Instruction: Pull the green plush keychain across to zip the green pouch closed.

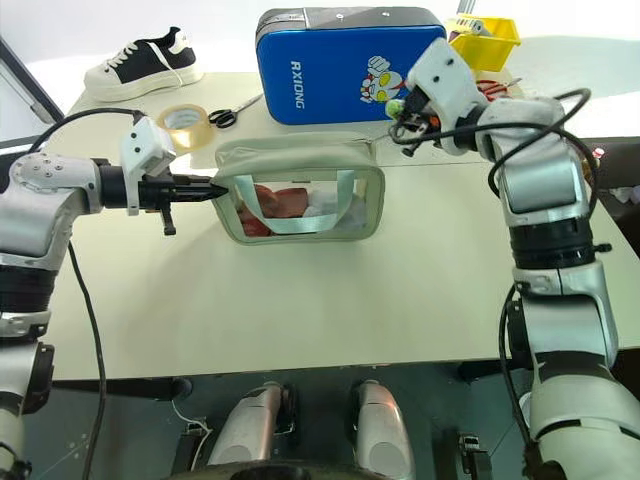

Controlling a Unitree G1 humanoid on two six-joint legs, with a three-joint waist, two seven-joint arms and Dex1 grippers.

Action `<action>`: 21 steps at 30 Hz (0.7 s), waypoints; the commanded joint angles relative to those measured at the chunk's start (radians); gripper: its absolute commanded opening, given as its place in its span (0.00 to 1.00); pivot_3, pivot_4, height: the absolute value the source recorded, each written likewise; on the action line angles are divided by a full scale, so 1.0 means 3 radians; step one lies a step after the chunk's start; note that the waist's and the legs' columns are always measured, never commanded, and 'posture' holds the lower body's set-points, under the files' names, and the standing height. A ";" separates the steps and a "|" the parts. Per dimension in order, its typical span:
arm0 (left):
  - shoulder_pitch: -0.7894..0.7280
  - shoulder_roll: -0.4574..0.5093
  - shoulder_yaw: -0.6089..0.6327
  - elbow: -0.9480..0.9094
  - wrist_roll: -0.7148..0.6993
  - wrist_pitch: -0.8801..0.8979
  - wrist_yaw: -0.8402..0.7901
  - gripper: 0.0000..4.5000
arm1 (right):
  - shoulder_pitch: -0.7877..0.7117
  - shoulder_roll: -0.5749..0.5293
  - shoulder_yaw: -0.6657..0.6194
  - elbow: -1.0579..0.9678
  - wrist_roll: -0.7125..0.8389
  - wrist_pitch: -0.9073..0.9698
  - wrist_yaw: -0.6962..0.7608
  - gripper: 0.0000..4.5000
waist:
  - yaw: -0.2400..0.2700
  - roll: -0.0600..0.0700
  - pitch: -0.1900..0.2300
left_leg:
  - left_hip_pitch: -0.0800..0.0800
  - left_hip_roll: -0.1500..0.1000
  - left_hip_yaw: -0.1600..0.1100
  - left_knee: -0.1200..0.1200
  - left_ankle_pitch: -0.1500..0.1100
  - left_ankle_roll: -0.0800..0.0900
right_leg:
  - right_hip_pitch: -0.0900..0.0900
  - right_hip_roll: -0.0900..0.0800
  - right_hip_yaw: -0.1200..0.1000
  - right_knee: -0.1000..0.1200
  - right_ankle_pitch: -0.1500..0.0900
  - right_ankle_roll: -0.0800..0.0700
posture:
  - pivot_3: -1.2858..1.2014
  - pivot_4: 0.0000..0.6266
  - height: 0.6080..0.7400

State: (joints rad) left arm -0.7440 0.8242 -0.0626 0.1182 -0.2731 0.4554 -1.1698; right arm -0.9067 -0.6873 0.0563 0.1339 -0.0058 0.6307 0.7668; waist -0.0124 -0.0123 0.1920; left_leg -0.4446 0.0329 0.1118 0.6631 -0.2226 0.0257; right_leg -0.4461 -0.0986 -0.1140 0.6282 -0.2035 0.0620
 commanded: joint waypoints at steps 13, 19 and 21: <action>-0.0084 0.0088 0.0059 0.0014 0.0050 0.0017 0.0002 0.00 | 0.0991 0.1251 -0.0185 -0.0371 0.0223 0.0516 -0.1124 0.01 | -0.0009 0.0000 -0.0001 | 0.0002 0.0001 -0.0002 -0.0001 0.0000 0.0000 | 0.0002 0.0003 0.0000 0.0000 0.0000 0.0001 | 0.52 0.24 1.00; -0.0046 0.0101 0.0081 -0.0024 0.0052 0.0002 0.0009 0.00 | 0.0855 0.1010 -0.0395 -0.0312 0.0460 0.0532 -0.0858 0.35 | -0.0008 0.0000 0.0000 | 0.0004 0.0001 -0.0003 -0.0001 0.0000 0.0000 | 0.0004 0.0003 0.0000 -0.0001 -0.0001 0.0000 | 0.52 0.24 1.00; -0.0032 0.0108 0.0090 -0.0032 0.0049 -0.0001 0.0013 0.00 | 0.0734 0.0751 -0.0467 -0.0270 0.0511 0.0543 -0.0712 0.55 | -0.0005 0.0000 0.0000 | 0.0003 0.0000 -0.0003 -0.0001 0.0000 0.0001 | 0.0004 0.0003 0.0000 -0.0002 -0.0001 0.0000 | 0.52 0.24 1.00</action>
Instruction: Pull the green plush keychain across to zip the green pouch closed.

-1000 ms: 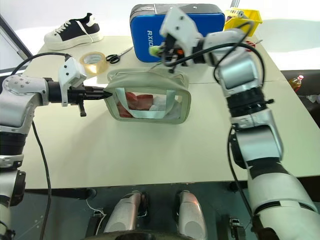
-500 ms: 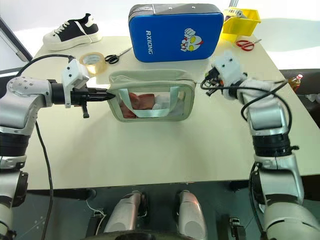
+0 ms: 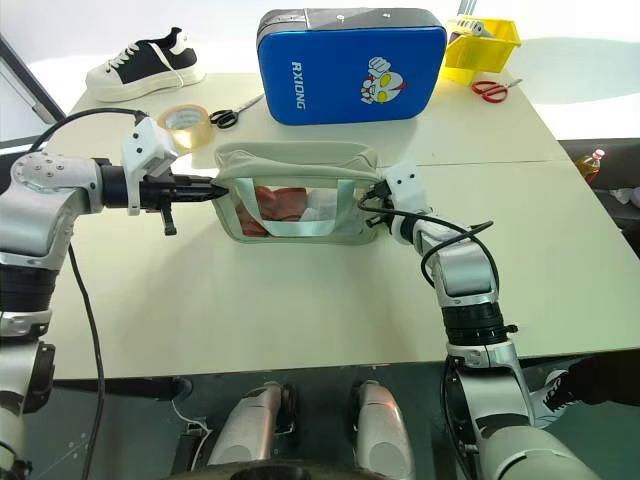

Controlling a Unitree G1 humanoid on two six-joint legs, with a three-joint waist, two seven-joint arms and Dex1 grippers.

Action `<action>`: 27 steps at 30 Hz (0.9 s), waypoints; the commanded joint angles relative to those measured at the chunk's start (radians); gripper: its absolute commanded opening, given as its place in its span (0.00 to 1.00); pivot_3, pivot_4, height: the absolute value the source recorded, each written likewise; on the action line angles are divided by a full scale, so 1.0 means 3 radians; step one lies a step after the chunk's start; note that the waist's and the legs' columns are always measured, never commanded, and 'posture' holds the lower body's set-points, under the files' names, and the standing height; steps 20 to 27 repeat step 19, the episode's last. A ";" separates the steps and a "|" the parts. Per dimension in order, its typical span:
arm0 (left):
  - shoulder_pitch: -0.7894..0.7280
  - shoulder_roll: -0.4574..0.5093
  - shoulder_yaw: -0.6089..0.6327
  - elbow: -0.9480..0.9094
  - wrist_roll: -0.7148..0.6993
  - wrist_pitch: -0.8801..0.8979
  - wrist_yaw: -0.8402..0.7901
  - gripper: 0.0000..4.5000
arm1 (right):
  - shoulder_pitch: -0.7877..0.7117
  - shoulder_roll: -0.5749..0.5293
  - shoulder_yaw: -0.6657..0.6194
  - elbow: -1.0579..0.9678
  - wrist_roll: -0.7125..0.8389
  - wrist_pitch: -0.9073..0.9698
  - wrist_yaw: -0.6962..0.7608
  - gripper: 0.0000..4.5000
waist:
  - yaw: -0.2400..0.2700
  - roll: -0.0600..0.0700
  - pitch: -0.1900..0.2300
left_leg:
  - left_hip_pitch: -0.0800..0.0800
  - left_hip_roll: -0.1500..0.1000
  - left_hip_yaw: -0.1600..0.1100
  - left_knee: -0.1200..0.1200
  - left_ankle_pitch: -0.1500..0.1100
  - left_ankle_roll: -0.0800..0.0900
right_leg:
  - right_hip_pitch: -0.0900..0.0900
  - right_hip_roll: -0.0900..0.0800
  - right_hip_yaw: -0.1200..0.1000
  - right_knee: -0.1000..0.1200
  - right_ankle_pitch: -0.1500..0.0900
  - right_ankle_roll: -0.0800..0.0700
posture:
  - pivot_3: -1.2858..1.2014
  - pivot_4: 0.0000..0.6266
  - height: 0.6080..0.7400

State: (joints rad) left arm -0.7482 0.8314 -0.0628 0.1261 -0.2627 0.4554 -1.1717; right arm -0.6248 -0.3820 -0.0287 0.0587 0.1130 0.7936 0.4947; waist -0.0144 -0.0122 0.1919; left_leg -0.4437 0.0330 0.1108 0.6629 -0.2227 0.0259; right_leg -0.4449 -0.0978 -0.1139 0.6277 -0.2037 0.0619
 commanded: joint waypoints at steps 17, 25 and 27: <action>-0.0304 0.0353 0.0619 -0.0001 -0.0627 0.0627 -0.0165 0.99 | -0.0875 -0.1974 -0.0125 -0.0595 0.1345 0.0388 0.2467 1.00 | 0.0006 0.0003 0.0004 | -0.0003 0.0003 -0.0002 -0.0003 -0.0001 0.0000 | -0.0002 -0.0001 -0.0001 -0.0012 -0.0007 -0.0006 | 0.52 0.24 1.00; -0.0335 0.0407 0.0683 0.0063 -0.0666 0.0684 -0.0141 0.99 | -0.0924 -0.1950 -0.0130 -0.0623 0.1374 0.0419 0.2390 1.00 | 0.0007 0.0003 0.0004 | -0.0004 0.0003 -0.0003 -0.0005 -0.0005 -0.0007 | -0.0002 -0.0004 -0.0001 -0.0019 -0.0007 -0.0008 | 0.52 0.24 1.00; -0.0335 0.0407 0.0683 0.0063 -0.0666 0.0684 -0.0141 0.99 | -0.0924 -0.1950 -0.0130 -0.0623 0.1374 0.0419 0.2390 1.00 | 0.0007 0.0003 0.0004 | -0.0004 0.0003 -0.0003 -0.0005 -0.0005 -0.0007 | -0.0002 -0.0004 -0.0001 -0.0019 -0.0007 -0.0008 | 0.52 0.24 1.00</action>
